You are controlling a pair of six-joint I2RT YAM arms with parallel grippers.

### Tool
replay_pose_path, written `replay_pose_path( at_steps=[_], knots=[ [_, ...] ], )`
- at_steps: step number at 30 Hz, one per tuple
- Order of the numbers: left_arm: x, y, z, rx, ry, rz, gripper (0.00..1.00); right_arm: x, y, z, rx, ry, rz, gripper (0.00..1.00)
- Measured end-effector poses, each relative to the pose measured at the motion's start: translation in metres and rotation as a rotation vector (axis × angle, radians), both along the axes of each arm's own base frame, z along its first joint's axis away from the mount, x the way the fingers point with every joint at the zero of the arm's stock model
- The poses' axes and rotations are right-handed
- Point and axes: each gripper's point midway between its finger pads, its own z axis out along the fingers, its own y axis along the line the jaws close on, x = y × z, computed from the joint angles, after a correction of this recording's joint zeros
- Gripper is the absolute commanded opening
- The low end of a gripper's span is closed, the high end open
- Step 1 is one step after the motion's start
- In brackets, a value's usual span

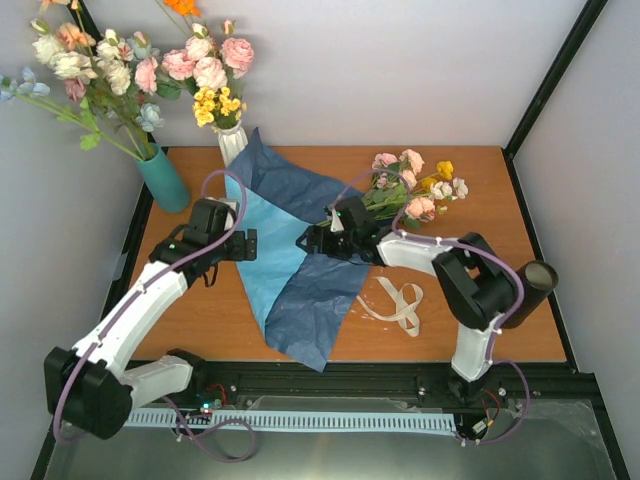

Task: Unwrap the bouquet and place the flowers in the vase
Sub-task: Unfold the wrapping paper at the center of the board.

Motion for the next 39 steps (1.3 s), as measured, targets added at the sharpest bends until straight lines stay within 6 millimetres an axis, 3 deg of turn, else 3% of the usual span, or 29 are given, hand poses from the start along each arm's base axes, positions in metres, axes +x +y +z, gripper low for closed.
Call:
replay_pose_path(
  at_steps=[5,9,20,24,29,30,39],
  knots=[
    [-0.019,0.003,0.005,-0.05,-0.07,-0.005,0.99,0.025,0.02,-0.021,0.009,0.038,-0.024,0.83],
    [-0.027,0.001,0.019,-0.107,-0.162,-0.024,0.99,0.03,0.022,-0.046,-0.009,0.092,-0.053,0.82],
    [-0.029,-0.009,0.032,-0.171,-0.219,-0.069,1.0,0.042,0.031,-0.048,0.049,0.091,-0.088,0.69],
    [-0.03,-0.01,0.034,-0.179,-0.224,-0.076,0.99,0.046,0.036,-0.049,0.081,0.083,-0.084,0.53],
    [-0.032,-0.011,0.037,-0.189,-0.236,-0.083,1.0,0.048,0.039,-0.047,0.11,0.083,-0.082,0.07],
    [-0.032,-0.011,0.037,-0.19,-0.237,-0.084,0.99,0.049,0.041,-0.045,0.119,0.08,-0.079,0.03],
    [-0.035,-0.011,0.045,-0.202,-0.263,-0.09,0.99,0.047,0.054,-0.029,0.154,0.039,-0.009,0.03]
  ],
)
